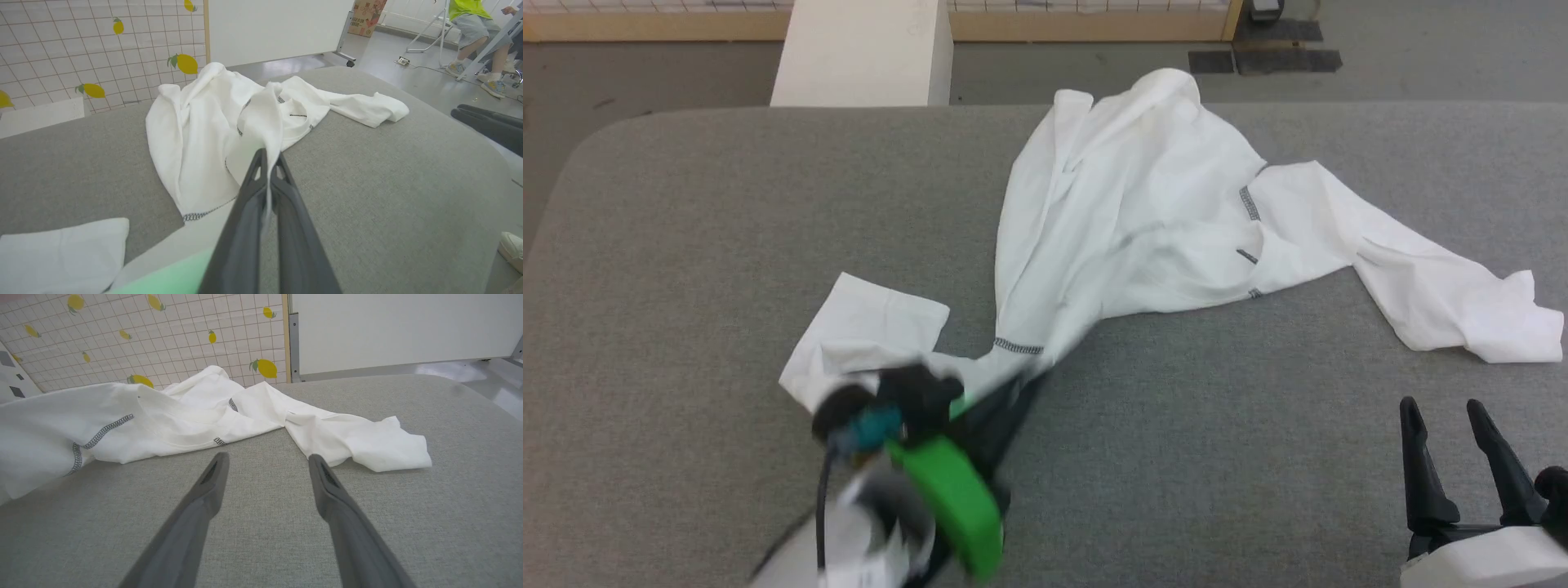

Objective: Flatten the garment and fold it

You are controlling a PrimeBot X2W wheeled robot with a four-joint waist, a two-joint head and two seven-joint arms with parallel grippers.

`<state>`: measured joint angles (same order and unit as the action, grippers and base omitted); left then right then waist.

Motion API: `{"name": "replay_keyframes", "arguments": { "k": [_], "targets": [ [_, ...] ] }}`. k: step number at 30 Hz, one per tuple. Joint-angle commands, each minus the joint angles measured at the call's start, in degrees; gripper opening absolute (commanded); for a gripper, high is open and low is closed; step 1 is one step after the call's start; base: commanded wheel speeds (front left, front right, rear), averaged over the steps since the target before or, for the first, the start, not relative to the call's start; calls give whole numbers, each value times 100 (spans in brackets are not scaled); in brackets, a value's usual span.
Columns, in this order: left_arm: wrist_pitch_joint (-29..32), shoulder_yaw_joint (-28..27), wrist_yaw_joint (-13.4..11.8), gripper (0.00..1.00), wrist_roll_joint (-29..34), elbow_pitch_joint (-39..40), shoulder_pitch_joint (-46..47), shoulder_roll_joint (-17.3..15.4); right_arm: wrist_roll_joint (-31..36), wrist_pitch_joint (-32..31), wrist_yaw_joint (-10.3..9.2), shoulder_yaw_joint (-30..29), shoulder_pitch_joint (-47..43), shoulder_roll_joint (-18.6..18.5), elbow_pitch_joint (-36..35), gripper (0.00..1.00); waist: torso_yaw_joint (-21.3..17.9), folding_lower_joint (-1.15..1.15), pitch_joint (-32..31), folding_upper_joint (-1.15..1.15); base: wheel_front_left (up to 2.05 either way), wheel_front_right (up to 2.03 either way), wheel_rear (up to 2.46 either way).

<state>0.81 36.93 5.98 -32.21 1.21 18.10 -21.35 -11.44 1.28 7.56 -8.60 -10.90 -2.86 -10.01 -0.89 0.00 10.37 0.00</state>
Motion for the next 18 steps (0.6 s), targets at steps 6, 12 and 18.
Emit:
{"name": "replay_keyframes", "arguments": {
  "k": [6, 12, 18],
  "targets": [
    [670, 459, -341, 0, -297, 967, -1917, -852, -68, 95, -8, 8, -105, -2, 162, 100, 178, 0, -318, 0, 0, 0, 0],
    [598, 578, -603, 0, -551, 866, -2777, -939, -113, 150, -8, 15, -197, -2, 337, 100, 285, 0, -524, 0, 0, 0, 0],
    [202, 325, -704, 100, -725, 639, -2726, -694, -120, 138, -8, 98, -257, -2, 459, 100, 328, 0, -753, 0, 0, 0, 0]
  ]
}}
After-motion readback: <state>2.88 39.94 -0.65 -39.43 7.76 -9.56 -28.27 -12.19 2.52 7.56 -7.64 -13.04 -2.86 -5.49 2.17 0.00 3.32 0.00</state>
